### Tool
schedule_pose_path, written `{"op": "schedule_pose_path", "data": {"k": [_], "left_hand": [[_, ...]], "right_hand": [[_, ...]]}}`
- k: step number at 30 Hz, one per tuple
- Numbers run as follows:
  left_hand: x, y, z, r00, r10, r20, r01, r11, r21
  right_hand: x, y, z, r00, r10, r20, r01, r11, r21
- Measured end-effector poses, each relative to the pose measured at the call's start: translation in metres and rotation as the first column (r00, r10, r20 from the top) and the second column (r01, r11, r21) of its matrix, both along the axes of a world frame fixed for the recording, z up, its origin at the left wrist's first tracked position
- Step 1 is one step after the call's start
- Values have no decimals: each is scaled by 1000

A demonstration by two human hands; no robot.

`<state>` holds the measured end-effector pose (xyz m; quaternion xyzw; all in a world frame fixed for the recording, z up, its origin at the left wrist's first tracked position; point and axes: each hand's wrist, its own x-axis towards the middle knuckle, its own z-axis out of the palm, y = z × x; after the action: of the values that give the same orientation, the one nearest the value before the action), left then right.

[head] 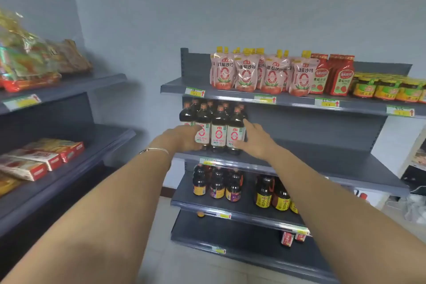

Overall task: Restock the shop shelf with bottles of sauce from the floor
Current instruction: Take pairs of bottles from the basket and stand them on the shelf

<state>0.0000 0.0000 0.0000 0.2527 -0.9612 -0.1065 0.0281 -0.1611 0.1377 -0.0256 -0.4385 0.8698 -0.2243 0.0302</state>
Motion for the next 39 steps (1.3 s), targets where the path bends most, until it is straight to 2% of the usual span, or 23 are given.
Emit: {"op": "schedule_pose_path", "data": {"k": [4, 10, 17, 27, 31, 34, 39], "left_hand": [[17, -18, -17, 998, 70, -5, -70, 997, 17], [38, -29, -52, 980, 188, -61, -181, 978, 108], [59, -34, -90, 931, 361, -50, -346, 919, 188], [88, 8, -146, 801, 598, 3, -581, 778, 240], [110, 35, -171, 718, 696, 11, -676, 694, 247], [130, 53, -188, 662, 747, 61, -736, 633, 240], [166, 72, -207, 619, 778, 107, -775, 584, 241]], "right_hand": [[17, -21, -6, 1000, -11, 11, 11, 1000, -28], [35, -45, -35, 997, 56, 60, -54, 998, -27], [40, -62, -69, 981, 164, 105, -163, 986, -17], [48, -63, -120, 912, 350, 212, -365, 930, 37], [65, -59, -144, 881, 402, 248, -431, 900, 73], [83, -56, -161, 853, 443, 276, -483, 870, 95], [114, -59, -183, 813, 503, 295, -556, 821, 132]]}}
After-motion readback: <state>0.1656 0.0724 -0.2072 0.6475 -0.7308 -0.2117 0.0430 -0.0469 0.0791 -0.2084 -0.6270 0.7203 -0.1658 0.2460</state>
